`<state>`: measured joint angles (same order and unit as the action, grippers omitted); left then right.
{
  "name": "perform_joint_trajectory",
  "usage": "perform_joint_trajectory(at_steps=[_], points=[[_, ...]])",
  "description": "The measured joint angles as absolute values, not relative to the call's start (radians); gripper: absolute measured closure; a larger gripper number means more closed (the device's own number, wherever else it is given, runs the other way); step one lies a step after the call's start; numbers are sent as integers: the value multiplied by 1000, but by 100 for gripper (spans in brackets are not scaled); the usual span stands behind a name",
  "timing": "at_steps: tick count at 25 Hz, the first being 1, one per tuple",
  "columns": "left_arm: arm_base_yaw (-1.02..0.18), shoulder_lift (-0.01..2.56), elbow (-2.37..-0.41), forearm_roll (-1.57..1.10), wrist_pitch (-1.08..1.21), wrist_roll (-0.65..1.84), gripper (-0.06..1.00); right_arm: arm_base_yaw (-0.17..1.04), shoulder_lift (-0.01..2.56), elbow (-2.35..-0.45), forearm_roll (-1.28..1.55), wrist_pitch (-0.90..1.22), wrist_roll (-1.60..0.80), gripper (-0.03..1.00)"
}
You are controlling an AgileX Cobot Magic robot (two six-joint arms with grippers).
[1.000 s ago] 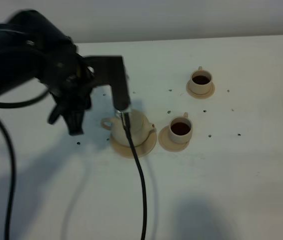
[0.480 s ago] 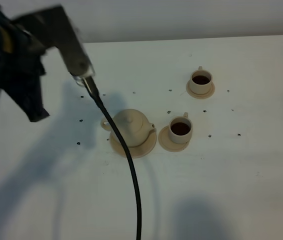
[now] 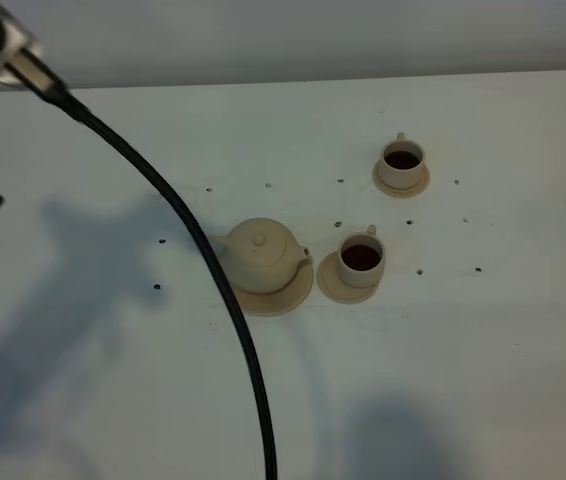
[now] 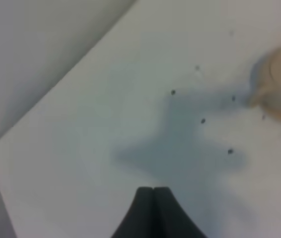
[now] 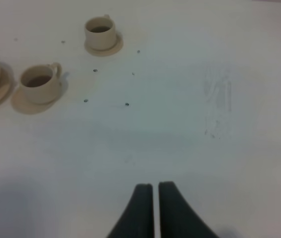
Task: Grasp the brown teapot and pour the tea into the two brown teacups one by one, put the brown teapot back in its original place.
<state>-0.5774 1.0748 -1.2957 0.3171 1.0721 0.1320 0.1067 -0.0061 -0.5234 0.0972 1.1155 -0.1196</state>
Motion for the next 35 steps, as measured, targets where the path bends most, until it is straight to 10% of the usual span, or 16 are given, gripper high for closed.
perform_joint_trajectory(at_steps=[14, 27, 35], points=[[-554, 782, -1274, 102, 1128, 27, 100, 107, -6, -523, 97, 1115, -120, 94], [-94, 418, -934, -57, 1071, 162, 100, 107, -6, -523, 97, 1115, -120, 94], [-46, 179, -706, -149, 1028, 189, 100, 107, -6, -523, 97, 1115, -120, 94]])
